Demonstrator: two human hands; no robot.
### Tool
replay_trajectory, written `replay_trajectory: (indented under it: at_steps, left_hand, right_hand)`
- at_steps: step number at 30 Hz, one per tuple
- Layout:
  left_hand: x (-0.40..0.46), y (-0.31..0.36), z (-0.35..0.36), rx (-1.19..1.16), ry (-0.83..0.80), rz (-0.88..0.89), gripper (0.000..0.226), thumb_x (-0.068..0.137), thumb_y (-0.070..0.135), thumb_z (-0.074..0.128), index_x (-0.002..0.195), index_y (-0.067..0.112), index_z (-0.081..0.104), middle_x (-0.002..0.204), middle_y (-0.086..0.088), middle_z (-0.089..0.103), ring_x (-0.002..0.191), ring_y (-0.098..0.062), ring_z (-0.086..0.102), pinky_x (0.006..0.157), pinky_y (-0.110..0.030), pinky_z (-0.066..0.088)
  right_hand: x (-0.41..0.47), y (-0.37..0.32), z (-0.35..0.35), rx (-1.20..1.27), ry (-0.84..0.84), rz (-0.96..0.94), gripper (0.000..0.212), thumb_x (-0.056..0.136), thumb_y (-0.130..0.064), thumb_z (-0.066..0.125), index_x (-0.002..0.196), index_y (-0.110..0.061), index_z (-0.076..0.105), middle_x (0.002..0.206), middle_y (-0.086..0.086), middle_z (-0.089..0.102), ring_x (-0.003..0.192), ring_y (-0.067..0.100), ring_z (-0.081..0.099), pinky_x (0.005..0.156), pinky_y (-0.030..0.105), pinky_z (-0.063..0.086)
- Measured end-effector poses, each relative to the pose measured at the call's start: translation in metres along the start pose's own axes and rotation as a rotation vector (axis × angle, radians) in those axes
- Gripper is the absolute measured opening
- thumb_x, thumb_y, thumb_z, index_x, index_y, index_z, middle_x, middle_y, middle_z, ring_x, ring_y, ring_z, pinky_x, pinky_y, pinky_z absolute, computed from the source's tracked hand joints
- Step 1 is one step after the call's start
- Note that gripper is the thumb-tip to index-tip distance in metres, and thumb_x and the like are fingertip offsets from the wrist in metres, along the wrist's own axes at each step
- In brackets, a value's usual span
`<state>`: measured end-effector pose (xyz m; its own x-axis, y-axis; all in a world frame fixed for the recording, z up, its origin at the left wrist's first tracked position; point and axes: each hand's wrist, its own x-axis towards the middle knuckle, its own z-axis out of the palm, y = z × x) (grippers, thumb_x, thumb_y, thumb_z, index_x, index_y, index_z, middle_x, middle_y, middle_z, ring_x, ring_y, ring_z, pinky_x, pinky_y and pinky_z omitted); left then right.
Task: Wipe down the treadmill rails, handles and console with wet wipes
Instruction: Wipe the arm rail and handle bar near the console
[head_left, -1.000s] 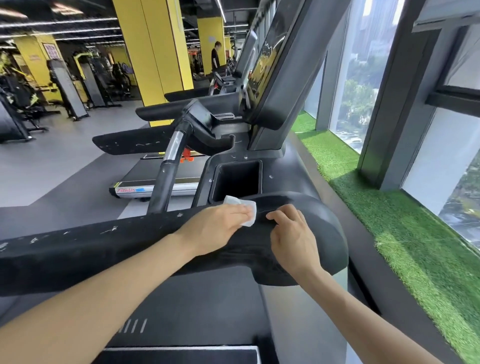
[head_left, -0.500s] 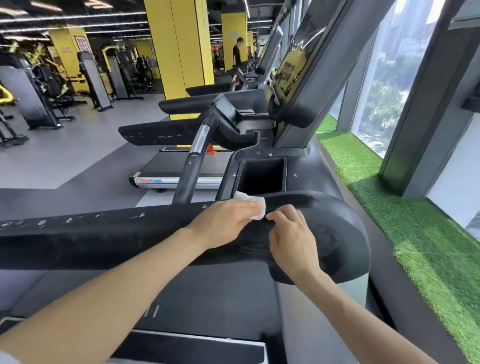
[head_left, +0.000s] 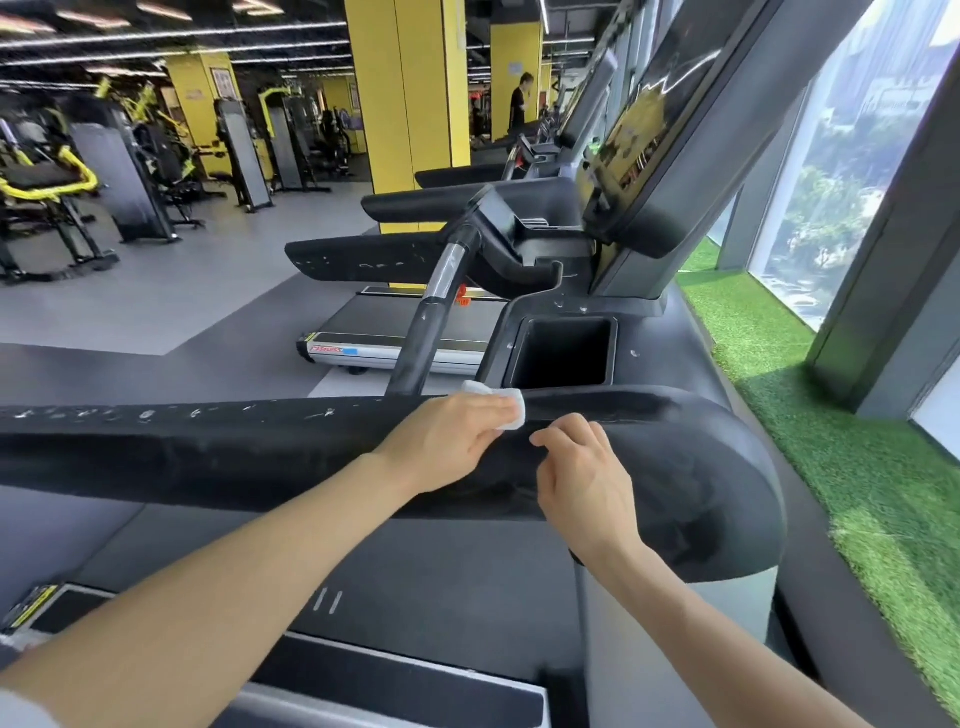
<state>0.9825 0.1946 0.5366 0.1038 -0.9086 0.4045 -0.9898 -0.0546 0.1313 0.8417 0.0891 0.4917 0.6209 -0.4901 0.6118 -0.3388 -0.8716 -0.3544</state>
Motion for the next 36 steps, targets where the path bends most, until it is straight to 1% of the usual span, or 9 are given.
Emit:
replay_trajectory:
  at_steps: [5,8,12,18,21,27,31,34,36]
  left_hand:
    - [-0.046,-0.032,-0.013,0.031,0.096,-0.163,0.033,0.090,0.017,0.054,0.120,0.012,0.066,0.119,0.000,0.066,0.109,-0.019,0.063,0.096,-0.033,0.048]
    - [-0.034,-0.027,-0.012,0.100,0.107,-0.169,0.024,0.091,0.007,0.058,0.113,0.010,0.068,0.109,-0.002,0.071,0.097,-0.025,0.067,0.084,-0.036,0.055]
    - [-0.013,-0.003,-0.005,0.080,0.131,-0.128,0.016,0.094,0.008,0.049,0.098,0.014,0.062,0.098,0.010,0.062,0.083,-0.014,0.056,0.066,-0.022,0.042]
    - [-0.036,-0.014,-0.009,0.055,0.086,-0.128,0.028,0.094,0.009,0.051,0.119,0.010,0.063,0.118,-0.003,0.067,0.105,-0.024,0.064,0.085,-0.039,0.055]
    - [-0.041,-0.029,-0.013,0.115,0.105,-0.219,0.021,0.096,0.010,0.047,0.112,0.010,0.061,0.109,-0.004,0.067,0.094,-0.029,0.064,0.077,-0.044,0.055]
    - [-0.028,0.006,0.007,0.101,0.145,-0.015,0.021,0.079,0.001,0.059,0.097,0.010,0.066,0.096,-0.002,0.071,0.084,-0.020,0.067,0.059,-0.035,0.058]
    - [-0.034,-0.014,-0.007,0.130,0.161,-0.130,0.017,0.092,0.014,0.044,0.103,0.019,0.056,0.098,-0.004,0.069,0.080,-0.027,0.067,0.060,-0.038,0.057]
    - [-0.035,-0.020,-0.003,0.199,0.190,-0.188,0.015,0.087,-0.001,0.055,0.093,0.013,0.059,0.089,0.000,0.063,0.068,-0.025,0.062,0.053,-0.038,0.054]
    - [-0.034,-0.010,0.006,0.208,0.186,-0.111,0.021,0.077,-0.001,0.061,0.093,0.010,0.069,0.093,-0.001,0.070,0.077,-0.021,0.069,0.057,-0.035,0.058]
  right_hand:
    - [-0.001,0.000,0.001,-0.012,-0.007,0.001,0.026,0.066,0.008,0.067,0.085,-0.008,0.071,0.083,0.002,0.060,0.072,0.027,0.057,0.045,0.024,0.036]
    - [-0.005,-0.001,0.003,-0.007,-0.034,0.004,0.024,0.069,0.007,0.065,0.086,-0.008,0.071,0.085,0.001,0.061,0.074,0.027,0.056,0.047,0.024,0.034]
    - [-0.009,-0.005,0.006,-0.003,-0.078,-0.008,0.025,0.067,0.007,0.068,0.085,-0.009,0.072,0.083,0.000,0.061,0.074,0.026,0.057,0.044,0.024,0.032]
    - [-0.007,-0.007,0.004,-0.002,-0.153,0.002,0.027,0.081,0.002,0.057,0.102,-0.007,0.070,0.098,0.002,0.061,0.091,0.027,0.054,0.055,0.028,0.034]
    - [-0.008,-0.005,0.000,-0.002,-0.185,0.019,0.030,0.085,0.000,0.051,0.109,-0.008,0.068,0.106,0.002,0.059,0.098,0.025,0.051,0.060,0.028,0.032]
    - [-0.005,-0.006,-0.002,-0.008,-0.230,0.031,0.031,0.089,-0.004,0.049,0.115,-0.011,0.066,0.111,-0.001,0.057,0.103,0.022,0.049,0.062,0.029,0.037]
    - [-0.003,-0.005,-0.008,-0.020,-0.261,0.050,0.033,0.091,-0.006,0.045,0.118,-0.014,0.064,0.116,-0.005,0.055,0.107,0.019,0.047,0.066,0.029,0.042]
    - [-0.002,-0.006,-0.008,-0.029,-0.273,0.051,0.034,0.092,-0.007,0.044,0.119,-0.015,0.063,0.116,-0.006,0.054,0.106,0.018,0.046,0.066,0.027,0.038]
    - [-0.001,-0.006,-0.008,-0.025,-0.269,0.048,0.034,0.092,-0.007,0.044,0.118,-0.015,0.064,0.115,-0.006,0.054,0.106,0.018,0.047,0.065,0.027,0.039]
